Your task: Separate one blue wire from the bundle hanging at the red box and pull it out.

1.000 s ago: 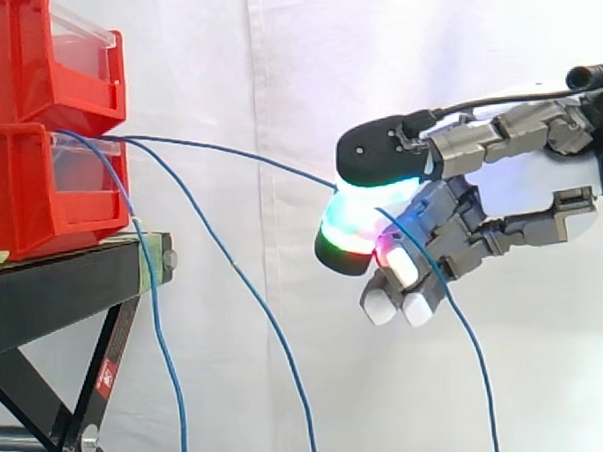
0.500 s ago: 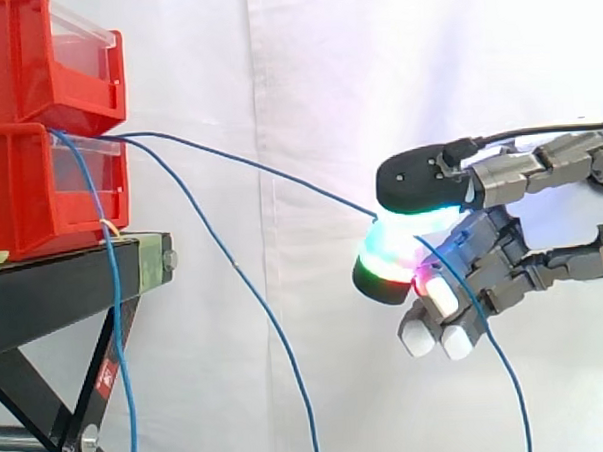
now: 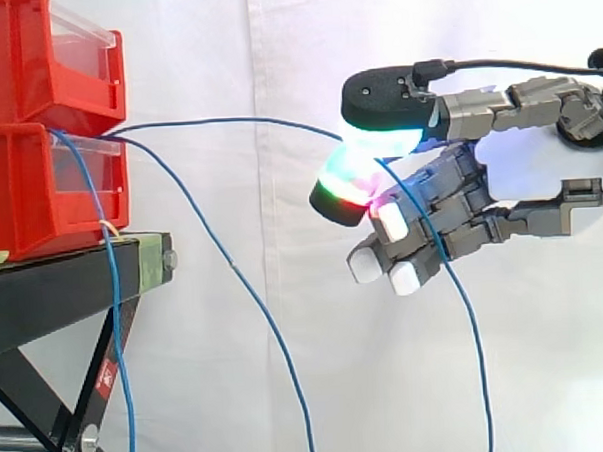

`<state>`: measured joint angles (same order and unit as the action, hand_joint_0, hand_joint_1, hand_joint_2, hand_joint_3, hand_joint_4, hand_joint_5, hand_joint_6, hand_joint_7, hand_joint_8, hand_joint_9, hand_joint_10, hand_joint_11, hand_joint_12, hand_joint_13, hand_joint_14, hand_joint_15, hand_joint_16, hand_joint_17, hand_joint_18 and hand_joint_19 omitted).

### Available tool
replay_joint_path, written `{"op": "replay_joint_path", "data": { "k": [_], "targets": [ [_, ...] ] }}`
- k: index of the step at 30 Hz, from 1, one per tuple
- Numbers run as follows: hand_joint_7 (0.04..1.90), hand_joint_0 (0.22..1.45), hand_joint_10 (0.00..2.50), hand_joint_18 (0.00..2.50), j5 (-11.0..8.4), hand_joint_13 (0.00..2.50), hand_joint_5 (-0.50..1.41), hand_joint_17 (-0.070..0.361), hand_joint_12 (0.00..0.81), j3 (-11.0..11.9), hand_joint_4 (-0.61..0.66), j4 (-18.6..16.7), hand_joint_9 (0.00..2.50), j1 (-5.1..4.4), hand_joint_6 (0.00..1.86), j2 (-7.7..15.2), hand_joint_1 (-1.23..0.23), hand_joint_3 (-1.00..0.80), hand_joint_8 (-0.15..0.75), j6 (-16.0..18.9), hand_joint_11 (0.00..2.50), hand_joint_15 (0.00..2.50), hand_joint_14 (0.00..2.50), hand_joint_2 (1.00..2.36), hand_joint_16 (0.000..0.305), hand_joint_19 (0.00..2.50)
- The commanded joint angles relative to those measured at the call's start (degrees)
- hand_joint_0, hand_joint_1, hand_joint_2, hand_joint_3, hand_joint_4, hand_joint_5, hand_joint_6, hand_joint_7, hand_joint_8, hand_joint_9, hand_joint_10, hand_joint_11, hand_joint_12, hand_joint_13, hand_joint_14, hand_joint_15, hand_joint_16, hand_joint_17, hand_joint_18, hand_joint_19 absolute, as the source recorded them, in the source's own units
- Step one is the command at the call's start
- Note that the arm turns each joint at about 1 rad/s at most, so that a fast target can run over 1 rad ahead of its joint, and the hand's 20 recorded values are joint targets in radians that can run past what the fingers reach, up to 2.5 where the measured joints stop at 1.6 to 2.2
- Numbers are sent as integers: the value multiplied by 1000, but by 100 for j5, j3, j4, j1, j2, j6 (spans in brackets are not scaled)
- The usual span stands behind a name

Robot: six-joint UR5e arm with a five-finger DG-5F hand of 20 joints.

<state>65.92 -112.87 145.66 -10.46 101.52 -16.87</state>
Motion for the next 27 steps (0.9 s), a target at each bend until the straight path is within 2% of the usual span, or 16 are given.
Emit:
{"op": "replay_joint_path", "data": {
  "k": [1, 27],
  "targets": [
    [1250, 606, 21, 582, -9, 725, -117, 102, 375, 2, -108, -2, 1010, 0, 789, 0, -790, -10, 282, 0, 798, 635, 22, 1035, 45, 695],
    [1251, 600, 21, 545, 0, 677, -116, 108, 380, 2, -96, -2, 979, 17, 799, 0, -790, 1, 265, -9, 812, 612, 24, 1032, 48, 646]
  ]
}}
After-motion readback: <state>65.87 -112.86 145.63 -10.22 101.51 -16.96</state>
